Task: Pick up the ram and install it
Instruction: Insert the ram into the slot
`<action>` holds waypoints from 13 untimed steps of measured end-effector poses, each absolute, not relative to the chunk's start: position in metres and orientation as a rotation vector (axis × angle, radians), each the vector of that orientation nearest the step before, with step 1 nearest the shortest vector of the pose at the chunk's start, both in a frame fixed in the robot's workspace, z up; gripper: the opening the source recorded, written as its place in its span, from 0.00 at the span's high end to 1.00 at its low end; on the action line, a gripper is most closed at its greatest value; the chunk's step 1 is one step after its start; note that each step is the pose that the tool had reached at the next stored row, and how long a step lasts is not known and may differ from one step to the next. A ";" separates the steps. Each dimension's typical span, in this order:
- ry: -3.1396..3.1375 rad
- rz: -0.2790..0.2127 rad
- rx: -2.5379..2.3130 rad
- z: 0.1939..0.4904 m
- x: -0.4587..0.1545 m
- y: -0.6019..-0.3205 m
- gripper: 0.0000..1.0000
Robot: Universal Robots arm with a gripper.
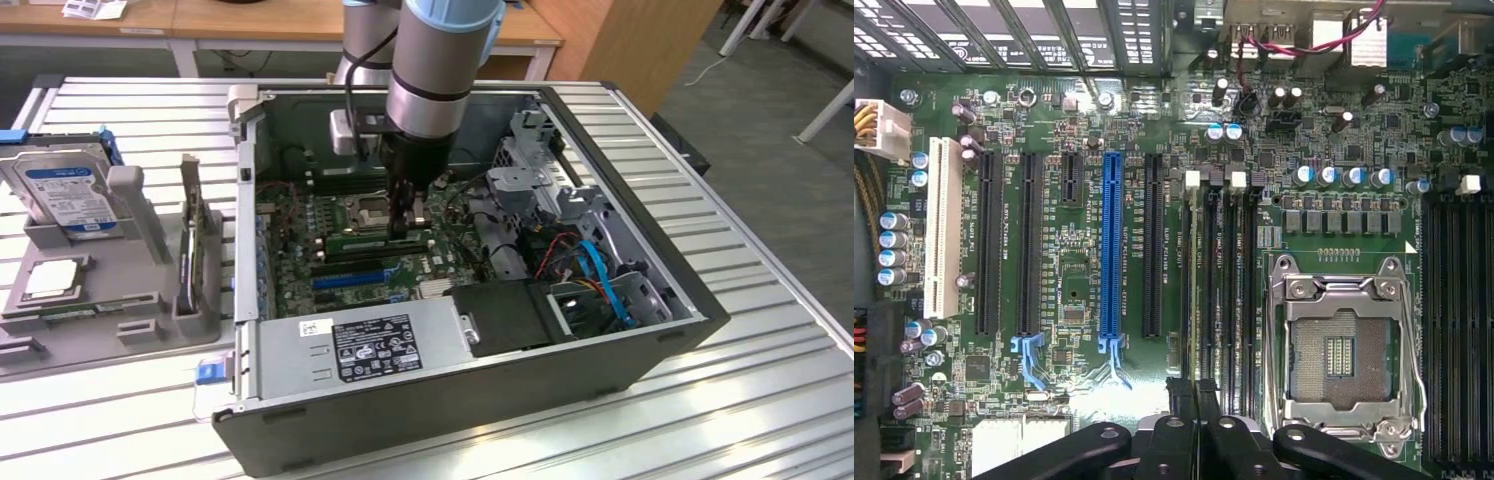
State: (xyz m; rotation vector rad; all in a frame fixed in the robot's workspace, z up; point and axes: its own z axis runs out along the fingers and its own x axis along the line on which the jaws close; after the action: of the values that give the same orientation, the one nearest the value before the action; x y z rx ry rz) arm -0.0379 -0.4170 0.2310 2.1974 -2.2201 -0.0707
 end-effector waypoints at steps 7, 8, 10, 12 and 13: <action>-2.212 -0.070 2.206 0.231 -0.038 -0.417 0.89; -2.210 -0.070 2.208 0.231 -0.038 -0.417 0.89; -2.209 -0.070 2.208 0.231 -0.038 -0.417 0.89; -2.209 -0.071 2.209 0.230 -0.038 -0.417 0.89; -2.210 -0.070 2.209 0.229 -0.038 -0.417 0.89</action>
State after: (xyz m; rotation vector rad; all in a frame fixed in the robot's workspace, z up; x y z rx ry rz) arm -0.0380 -0.4170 0.2294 2.2089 -2.2095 -0.0702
